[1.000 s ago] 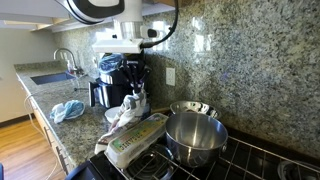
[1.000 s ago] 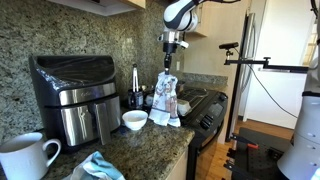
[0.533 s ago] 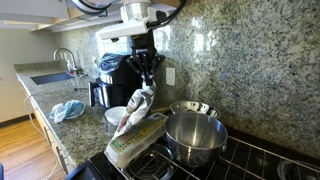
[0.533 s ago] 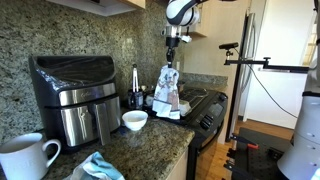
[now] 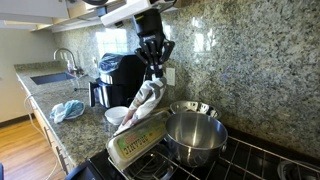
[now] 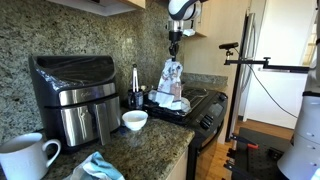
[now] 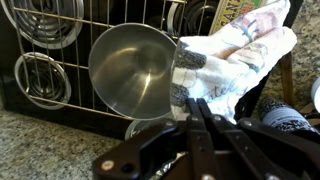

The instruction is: Use the towel on the bowl to wipe the countertop then put it back

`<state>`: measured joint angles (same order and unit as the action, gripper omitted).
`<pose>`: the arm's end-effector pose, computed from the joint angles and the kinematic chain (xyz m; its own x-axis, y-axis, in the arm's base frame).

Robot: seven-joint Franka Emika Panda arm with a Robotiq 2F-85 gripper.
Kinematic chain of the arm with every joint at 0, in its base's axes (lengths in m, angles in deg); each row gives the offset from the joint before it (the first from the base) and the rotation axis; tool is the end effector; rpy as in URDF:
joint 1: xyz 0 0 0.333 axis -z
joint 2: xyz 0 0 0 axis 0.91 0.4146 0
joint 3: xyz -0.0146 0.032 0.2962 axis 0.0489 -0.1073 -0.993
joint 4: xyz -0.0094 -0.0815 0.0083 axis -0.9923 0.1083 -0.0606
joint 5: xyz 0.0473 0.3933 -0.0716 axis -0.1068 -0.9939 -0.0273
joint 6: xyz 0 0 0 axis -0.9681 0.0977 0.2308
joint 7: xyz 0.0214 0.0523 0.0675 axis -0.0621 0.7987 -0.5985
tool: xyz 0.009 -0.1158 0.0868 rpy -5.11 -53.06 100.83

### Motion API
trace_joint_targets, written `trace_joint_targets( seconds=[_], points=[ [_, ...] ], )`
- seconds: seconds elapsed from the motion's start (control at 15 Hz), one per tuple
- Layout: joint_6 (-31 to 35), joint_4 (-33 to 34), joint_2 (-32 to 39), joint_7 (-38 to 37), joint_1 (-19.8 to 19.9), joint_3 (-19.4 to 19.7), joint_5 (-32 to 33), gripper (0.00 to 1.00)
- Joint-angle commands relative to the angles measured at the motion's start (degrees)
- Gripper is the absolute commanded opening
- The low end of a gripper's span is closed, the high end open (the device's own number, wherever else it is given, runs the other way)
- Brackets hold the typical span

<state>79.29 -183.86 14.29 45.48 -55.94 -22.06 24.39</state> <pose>0.5977 -0.2073 0.4439 0.9794 0.1781 0.0948 0.1561 -0.9666 0.2033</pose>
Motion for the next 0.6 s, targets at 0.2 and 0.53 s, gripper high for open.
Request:
trace_joint_targets(
  seconds=[0.2, 0.53],
  points=[
    [-4.93, 4.7, 1.41, -2.47, 1.04, 0.55, 1.7, 0.04],
    [-5.97, 6.69, 2.52, -3.35, 1.36, 0.84, 2.16, 0.04]
  ],
)
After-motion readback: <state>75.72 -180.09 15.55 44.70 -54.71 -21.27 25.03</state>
